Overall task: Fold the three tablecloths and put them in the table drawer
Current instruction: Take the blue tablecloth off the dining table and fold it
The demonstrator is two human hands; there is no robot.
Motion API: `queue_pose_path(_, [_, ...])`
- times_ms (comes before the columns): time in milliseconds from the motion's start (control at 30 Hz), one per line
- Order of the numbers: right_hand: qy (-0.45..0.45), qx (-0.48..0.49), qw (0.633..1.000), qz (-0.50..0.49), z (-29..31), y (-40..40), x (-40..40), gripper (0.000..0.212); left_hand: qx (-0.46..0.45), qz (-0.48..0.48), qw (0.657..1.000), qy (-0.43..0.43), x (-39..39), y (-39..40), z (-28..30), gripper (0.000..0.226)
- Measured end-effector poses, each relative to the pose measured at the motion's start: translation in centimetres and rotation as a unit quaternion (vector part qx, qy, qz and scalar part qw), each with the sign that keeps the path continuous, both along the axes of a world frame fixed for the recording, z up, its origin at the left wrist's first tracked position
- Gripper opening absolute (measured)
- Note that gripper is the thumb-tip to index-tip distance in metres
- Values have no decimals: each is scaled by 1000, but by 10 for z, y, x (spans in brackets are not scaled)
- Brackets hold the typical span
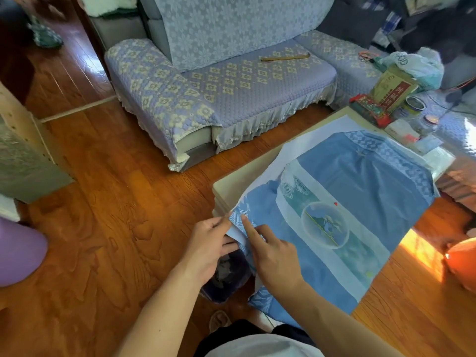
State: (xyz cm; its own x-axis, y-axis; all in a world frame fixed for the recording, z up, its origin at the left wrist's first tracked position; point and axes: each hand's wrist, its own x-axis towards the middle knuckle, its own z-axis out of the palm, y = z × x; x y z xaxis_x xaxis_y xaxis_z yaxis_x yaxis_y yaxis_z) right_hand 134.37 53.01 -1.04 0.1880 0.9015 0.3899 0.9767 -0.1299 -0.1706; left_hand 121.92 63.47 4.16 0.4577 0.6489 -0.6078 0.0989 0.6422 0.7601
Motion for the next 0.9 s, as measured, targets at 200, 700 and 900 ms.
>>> queue_pose_path(200, [-40,-37,998,13,4,-1,-17,59,-27,-29,999,-5,-5,5,12,41])
queue_pose_path(700, [209,-117,954,-183,4,-14,-2,14,128,19,979,157,54,2,45,26])
queue_pose_path(900, [145,-88,963,-207,10,-25,-18,31,234,-29,950,203,52,23,46,33])
